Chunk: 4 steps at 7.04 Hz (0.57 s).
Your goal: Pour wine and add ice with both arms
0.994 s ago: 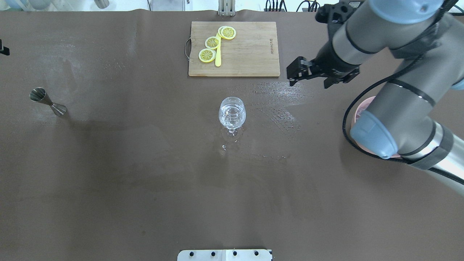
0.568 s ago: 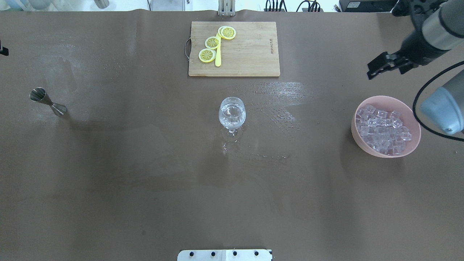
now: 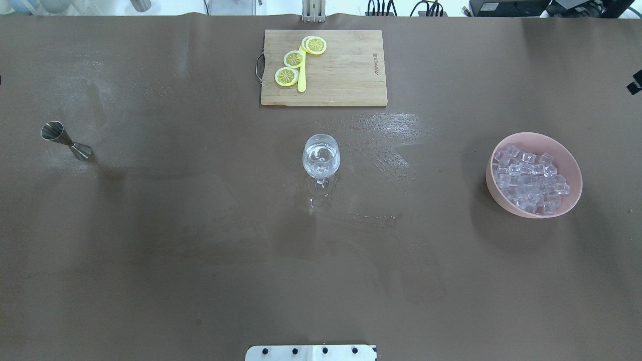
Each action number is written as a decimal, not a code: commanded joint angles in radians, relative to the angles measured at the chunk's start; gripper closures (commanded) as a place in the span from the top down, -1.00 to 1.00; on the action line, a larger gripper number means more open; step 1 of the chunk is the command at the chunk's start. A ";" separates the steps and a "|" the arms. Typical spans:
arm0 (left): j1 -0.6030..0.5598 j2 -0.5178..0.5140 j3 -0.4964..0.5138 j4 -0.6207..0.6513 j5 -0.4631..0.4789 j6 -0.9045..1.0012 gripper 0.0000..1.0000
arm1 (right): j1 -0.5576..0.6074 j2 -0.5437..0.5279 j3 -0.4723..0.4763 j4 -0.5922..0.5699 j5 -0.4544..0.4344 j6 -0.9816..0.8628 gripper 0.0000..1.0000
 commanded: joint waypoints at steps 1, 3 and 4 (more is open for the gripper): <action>-0.003 0.061 -0.015 -0.001 0.003 0.188 0.97 | 0.080 0.000 -0.094 -0.001 0.005 -0.127 1.00; -0.012 0.150 -0.064 -0.014 -0.037 0.195 0.97 | 0.100 -0.003 -0.106 0.001 0.006 -0.166 1.00; -0.012 0.160 -0.063 -0.034 -0.006 0.191 0.97 | 0.101 -0.003 -0.103 0.001 0.012 -0.166 1.00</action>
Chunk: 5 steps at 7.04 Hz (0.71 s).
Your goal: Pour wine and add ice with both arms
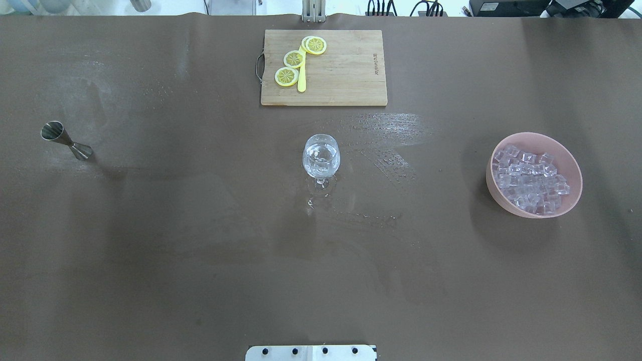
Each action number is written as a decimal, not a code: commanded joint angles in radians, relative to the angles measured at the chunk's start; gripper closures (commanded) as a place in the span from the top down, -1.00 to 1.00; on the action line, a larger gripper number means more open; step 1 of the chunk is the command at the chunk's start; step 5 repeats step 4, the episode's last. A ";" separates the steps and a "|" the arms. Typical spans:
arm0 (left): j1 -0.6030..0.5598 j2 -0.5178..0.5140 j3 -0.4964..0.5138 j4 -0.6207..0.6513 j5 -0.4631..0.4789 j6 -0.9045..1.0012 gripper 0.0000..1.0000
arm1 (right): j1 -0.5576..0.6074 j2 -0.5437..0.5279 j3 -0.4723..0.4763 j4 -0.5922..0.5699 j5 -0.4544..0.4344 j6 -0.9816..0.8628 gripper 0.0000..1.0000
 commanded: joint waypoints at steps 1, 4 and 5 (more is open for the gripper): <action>0.002 0.023 0.009 -0.004 0.016 0.006 0.97 | 0.007 -0.008 0.002 0.002 0.015 -0.007 1.00; -0.001 0.027 0.023 0.010 0.010 0.006 0.97 | 0.009 -0.005 0.013 0.002 0.033 0.005 1.00; -0.001 0.027 0.023 0.010 0.010 0.006 0.97 | 0.009 -0.005 0.013 0.002 0.033 0.005 1.00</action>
